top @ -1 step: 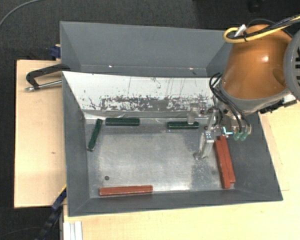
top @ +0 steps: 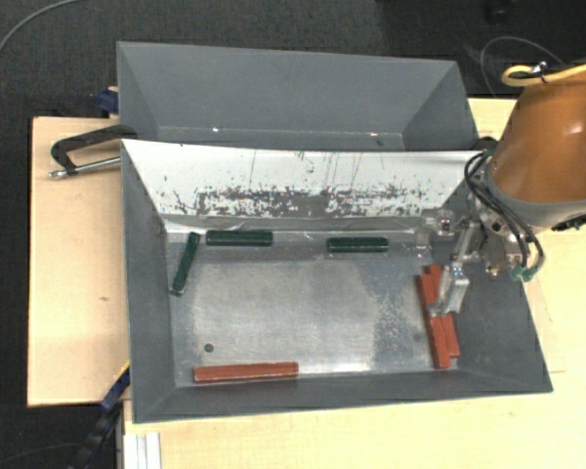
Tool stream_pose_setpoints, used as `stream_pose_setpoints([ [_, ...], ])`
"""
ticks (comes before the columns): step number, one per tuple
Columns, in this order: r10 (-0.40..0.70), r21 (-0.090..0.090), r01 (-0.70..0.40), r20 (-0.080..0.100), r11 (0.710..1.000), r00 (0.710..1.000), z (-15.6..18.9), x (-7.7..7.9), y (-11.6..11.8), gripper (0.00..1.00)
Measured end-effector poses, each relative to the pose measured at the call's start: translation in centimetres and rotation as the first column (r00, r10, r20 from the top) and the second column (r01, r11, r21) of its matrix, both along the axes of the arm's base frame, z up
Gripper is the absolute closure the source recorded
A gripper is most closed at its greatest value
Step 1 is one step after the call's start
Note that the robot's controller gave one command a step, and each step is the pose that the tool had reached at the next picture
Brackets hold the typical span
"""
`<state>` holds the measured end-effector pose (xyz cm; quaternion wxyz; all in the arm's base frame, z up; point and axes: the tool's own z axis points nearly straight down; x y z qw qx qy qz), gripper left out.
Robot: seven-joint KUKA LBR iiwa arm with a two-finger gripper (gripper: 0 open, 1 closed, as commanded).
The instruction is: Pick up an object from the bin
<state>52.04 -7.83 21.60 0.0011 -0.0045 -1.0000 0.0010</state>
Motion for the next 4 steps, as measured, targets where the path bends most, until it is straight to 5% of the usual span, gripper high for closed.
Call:
stream_pose_setpoints([
  [1,-0.129,0.003,0.129,0.000,0.992,0.992,-7.2,-1.6,-4.3,0.00],
  [2,0.418,0.003,-0.418,0.002,0.909,0.909,-14.5,-2.4,-5.5,0.00],
  [3,0.839,0.010,-0.839,0.014,0.544,0.544,-14.2,0.7,-6.4,0.00],
  [4,0.990,0.002,-0.990,0.006,0.141,0.141,-14.5,-2.8,-3.7,0.00],
])
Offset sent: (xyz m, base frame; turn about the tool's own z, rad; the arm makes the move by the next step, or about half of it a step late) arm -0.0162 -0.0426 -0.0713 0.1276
